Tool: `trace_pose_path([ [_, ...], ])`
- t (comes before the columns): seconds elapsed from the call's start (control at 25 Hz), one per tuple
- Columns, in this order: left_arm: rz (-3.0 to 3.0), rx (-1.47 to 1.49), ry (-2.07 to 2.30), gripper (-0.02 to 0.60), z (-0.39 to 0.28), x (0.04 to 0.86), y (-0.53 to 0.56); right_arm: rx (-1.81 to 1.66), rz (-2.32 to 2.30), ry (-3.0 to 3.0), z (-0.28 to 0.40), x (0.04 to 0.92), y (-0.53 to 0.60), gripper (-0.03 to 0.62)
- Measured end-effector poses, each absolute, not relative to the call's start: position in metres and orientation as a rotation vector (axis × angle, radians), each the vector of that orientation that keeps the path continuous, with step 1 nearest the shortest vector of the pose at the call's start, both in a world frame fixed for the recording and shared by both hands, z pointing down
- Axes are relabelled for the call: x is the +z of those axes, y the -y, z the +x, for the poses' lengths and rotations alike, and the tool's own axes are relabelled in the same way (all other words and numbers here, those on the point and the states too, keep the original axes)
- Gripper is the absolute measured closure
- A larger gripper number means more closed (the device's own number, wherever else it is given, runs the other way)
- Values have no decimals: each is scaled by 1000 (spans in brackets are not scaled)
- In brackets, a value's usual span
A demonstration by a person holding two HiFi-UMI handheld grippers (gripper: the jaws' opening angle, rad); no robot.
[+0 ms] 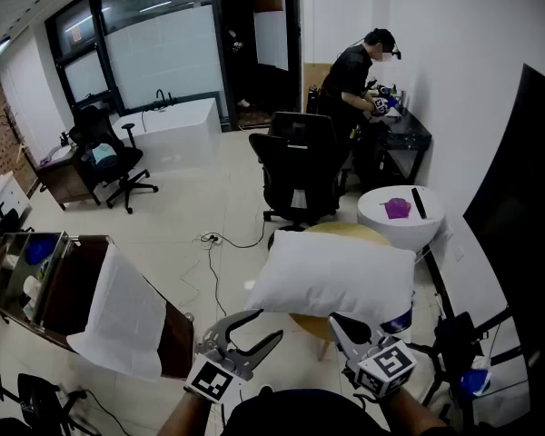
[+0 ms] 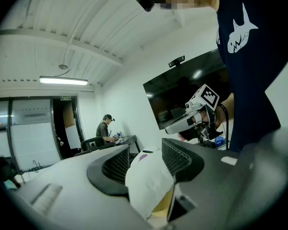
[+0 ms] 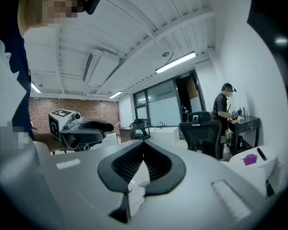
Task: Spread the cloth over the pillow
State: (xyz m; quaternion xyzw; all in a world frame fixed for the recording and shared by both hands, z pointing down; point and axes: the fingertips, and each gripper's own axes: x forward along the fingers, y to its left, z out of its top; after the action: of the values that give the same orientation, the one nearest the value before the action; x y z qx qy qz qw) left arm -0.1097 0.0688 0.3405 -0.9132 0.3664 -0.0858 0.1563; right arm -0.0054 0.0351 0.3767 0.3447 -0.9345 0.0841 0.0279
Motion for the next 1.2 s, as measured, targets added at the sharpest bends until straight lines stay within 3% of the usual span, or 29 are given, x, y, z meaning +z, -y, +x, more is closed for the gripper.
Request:
trace_pose_path([
  [0.24, -2577, -258, -1106, 380, -119, 341, -64, 214, 1070, 2886, -3, 373, -27, 586],
  [0.68, -2514, -307, -1359, 382, -153, 356, -76, 142, 835, 2922, -30, 372, -22, 520],
  [1.2, -2379, -364, -1547, 382, -258, 341, -108, -18, 612, 2970, -135, 346, -34, 487],
])
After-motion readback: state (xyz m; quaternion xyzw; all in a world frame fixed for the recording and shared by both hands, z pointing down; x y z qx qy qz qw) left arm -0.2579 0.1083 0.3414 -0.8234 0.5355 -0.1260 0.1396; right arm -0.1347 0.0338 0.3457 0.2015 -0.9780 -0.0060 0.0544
